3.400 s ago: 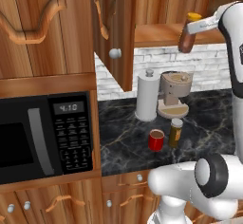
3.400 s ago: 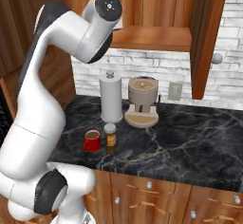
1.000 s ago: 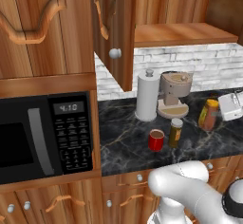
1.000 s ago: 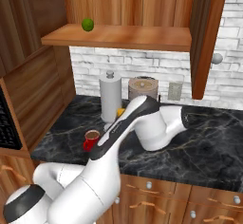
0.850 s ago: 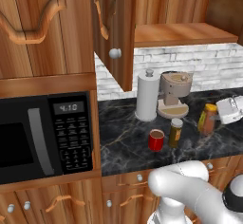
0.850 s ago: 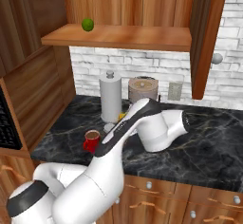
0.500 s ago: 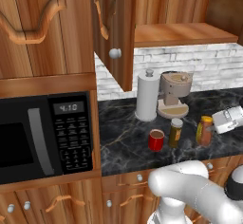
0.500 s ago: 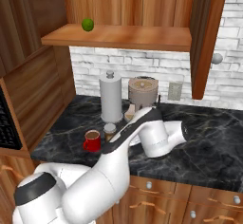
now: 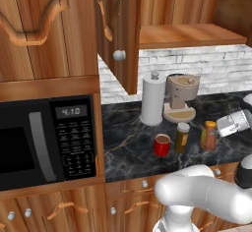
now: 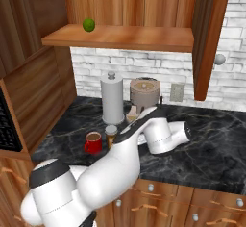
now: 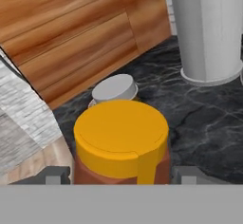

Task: Pick the cinnamon and honey bottle from the cabinet and place them next to the mug.

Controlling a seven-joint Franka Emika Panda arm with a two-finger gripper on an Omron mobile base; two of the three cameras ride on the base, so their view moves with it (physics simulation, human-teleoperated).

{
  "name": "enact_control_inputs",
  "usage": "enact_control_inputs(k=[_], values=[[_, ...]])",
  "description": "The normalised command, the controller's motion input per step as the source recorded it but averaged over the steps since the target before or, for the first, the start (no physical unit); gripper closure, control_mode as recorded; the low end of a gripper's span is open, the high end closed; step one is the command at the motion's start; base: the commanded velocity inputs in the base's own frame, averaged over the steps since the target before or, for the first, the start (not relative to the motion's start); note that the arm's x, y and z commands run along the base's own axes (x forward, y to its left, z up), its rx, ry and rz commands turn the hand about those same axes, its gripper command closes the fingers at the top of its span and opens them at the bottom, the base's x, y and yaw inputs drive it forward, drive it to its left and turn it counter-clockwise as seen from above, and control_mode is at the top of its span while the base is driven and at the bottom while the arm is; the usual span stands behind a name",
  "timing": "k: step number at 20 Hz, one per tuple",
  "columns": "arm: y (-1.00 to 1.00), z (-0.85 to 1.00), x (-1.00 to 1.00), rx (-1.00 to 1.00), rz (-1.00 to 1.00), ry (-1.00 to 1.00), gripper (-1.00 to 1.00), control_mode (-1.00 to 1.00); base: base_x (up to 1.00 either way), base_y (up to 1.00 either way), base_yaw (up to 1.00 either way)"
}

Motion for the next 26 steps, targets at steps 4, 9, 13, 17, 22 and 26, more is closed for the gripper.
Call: enact_control_inputs(k=[4, 9, 13, 17, 22, 26], values=[[0.0, -0.03, 0.17, 0.0, 0.0, 0.08, 1.0, -1.0, 0.0, 0.0, 0.0], [0.0, -0.11, 0.03, 0.0, 0.0, 0.05, 1.0, -1.0, 0.0, 0.0, 0.0], [0.0, -0.04, 0.03, 0.0, 0.05, 0.0, 1.0, -1.0, 0.0, 0.0, 0.0], [0.09, -0.02, 0.0, 0.0, 0.02, -0.01, 1.0, -1.0, 0.0, 0.0, 0.0], [0.17, -0.11, 0.0, 0.0, 0.0, -0.14, 1.0, -1.0, 0.0, 0.0, 0.0], [0.2, -0.11, 0.0, 0.0, 0.0, -0.16, 1.0, -1.0, 0.0, 0.0, 0.0]])
